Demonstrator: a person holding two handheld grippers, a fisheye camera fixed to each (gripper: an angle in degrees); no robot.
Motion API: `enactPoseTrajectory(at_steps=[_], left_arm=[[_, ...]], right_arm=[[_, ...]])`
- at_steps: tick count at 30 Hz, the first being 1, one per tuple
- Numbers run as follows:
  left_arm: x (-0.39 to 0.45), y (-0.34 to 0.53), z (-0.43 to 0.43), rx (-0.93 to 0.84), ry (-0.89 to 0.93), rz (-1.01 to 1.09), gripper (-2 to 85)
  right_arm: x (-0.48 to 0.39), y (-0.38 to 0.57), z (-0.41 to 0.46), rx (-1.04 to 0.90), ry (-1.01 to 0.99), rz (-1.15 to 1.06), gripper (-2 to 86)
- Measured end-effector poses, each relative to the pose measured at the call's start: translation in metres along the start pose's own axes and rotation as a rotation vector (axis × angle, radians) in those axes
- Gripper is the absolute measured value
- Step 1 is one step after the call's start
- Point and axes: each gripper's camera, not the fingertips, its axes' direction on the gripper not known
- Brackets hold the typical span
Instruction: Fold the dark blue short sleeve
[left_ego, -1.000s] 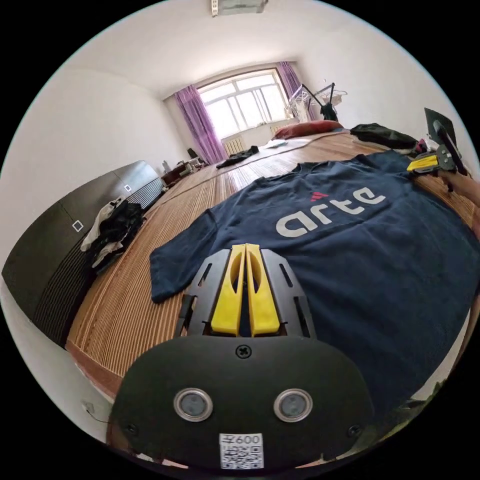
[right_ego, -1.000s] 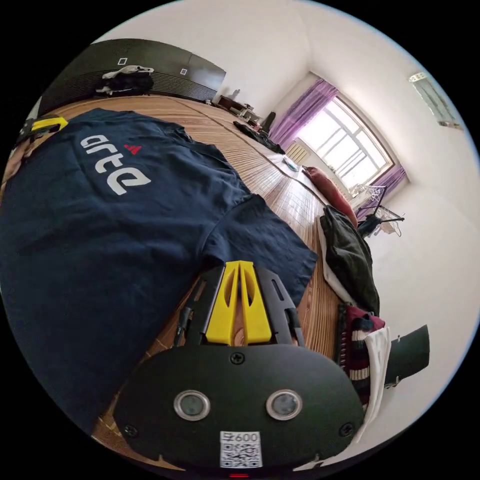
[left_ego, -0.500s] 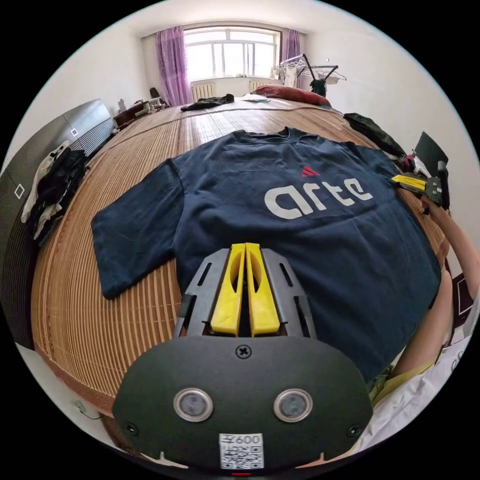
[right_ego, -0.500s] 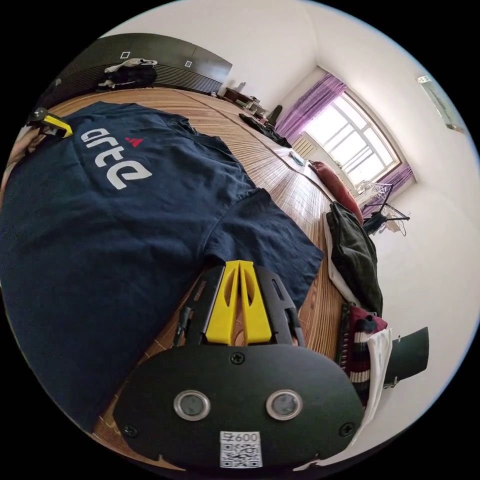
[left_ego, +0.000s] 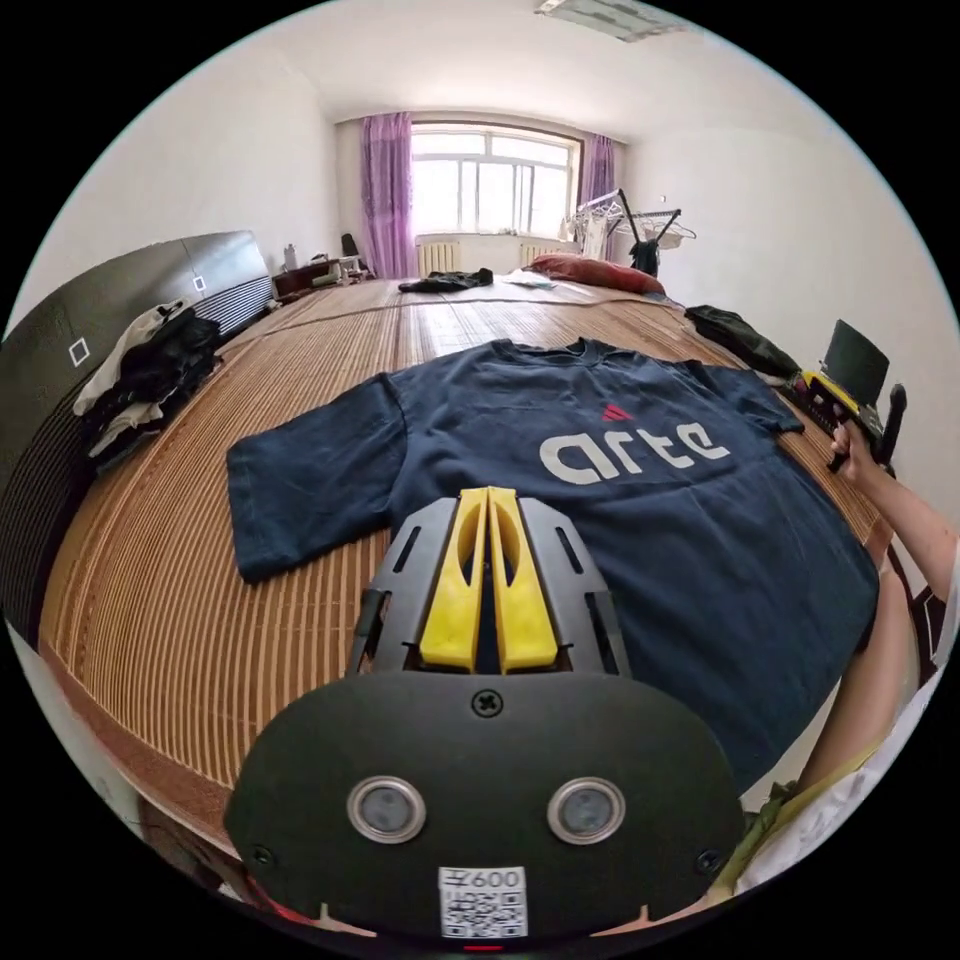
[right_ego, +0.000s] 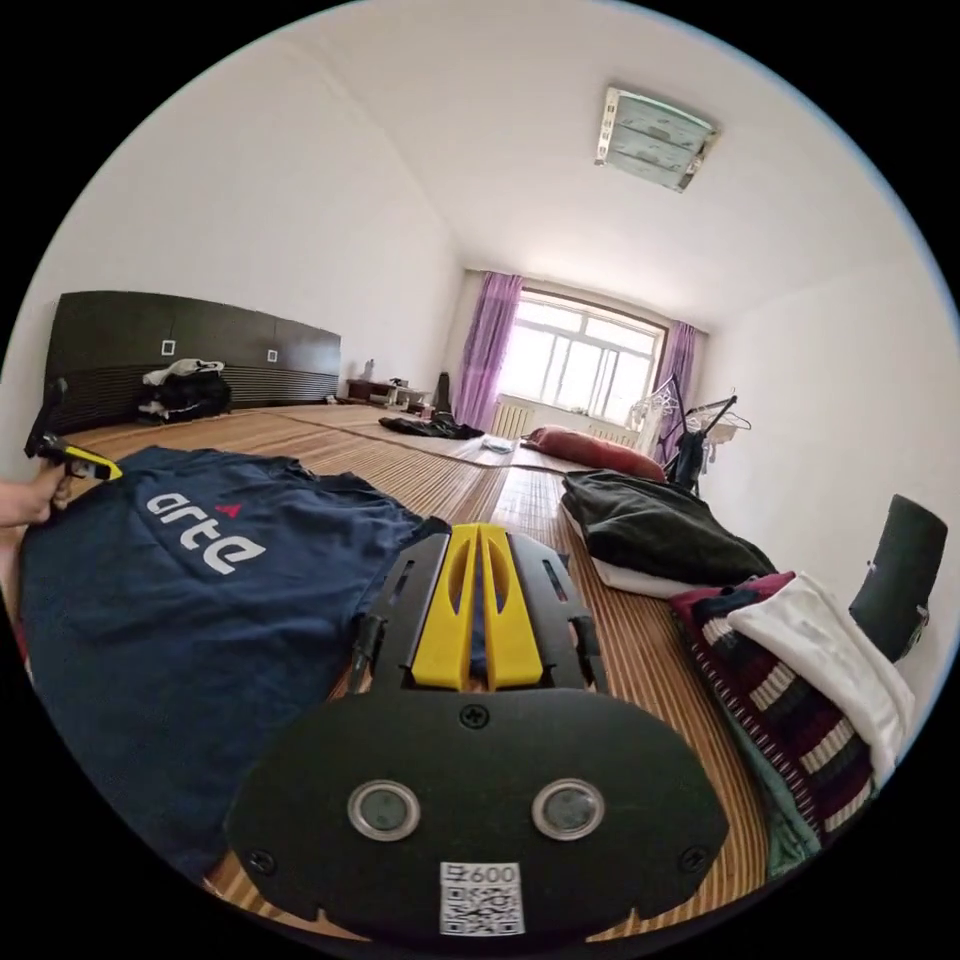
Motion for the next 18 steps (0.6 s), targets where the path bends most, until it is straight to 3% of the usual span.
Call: enactPoseTrajectory(at_steps=[4,7,11,14,16,18], left_arm=[[-0.013,0.005,-0.014,0.047,0.066,-0.037,0.1],[-0.002,-0.016,-0.001,-0.088,0.078,0.025,0.1],[0.012,-0.052,-0.009,-0.017,-0.009,0.073,0.2],[0.015,-0.097,-0.01,0.05,-0.082,0.089,0.2],[0.008,-0.143,0.023,-0.042,-0.145,0.081,0.2],[-0.002,-0.174,0.061,-0.148,-0.172,0.087,0.2]], right_arm=[[0.012,-0.009,0.016,-0.091,-0.23,-0.103,-0.8],[0.027,-0.026,0.047,-0.228,-0.327,-0.084,-0.8],[0.031,-0.067,0.075,-0.226,-0.084,-0.06,-0.8],[0.039,-0.106,0.135,-0.378,-0.186,0.05,-0.8],[0.027,-0.126,0.176,-0.446,-0.247,0.006,-0.8],[0.011,-0.136,0.216,-0.478,-0.158,-0.044,-0.8]])
